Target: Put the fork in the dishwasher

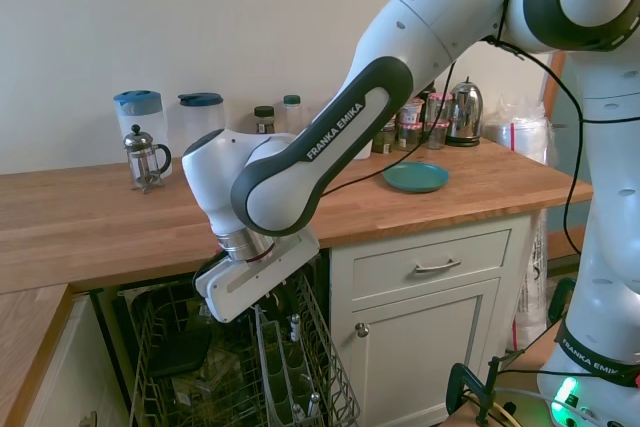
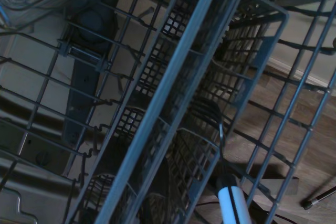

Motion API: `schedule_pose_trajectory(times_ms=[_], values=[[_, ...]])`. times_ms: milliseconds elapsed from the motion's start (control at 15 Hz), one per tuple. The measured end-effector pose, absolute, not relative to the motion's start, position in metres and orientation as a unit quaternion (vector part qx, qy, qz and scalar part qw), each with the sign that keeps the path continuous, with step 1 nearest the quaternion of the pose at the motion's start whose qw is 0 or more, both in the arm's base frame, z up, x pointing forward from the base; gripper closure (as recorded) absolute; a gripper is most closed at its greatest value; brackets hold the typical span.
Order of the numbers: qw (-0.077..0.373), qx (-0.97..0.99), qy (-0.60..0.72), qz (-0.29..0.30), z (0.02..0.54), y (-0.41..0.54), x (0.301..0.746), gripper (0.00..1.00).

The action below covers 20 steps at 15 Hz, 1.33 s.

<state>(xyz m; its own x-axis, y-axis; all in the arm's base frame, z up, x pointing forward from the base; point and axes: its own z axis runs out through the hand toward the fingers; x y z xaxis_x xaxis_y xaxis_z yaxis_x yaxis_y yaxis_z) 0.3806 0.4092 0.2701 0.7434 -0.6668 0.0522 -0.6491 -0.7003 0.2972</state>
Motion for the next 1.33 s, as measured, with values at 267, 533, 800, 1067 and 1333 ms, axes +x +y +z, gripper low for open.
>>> schedule_pose_trajectory(times_ms=[267, 533, 800, 1067, 1333], values=[[0.168, 0.919, -0.356, -0.024, 0.261, 0.422, 0.391, 1.0], [0.191, 0.914, -0.358, -0.009, 0.271, 0.429, 0.397, 1.0], [0.198, 0.912, -0.359, -0.006, 0.274, 0.432, 0.398, 1.0], [0.208, 0.91, -0.357, -0.012, 0.26, 0.432, 0.399, 1.0], [0.213, 0.91, -0.356, -0.019, 0.247, 0.435, 0.401, 0.0]])
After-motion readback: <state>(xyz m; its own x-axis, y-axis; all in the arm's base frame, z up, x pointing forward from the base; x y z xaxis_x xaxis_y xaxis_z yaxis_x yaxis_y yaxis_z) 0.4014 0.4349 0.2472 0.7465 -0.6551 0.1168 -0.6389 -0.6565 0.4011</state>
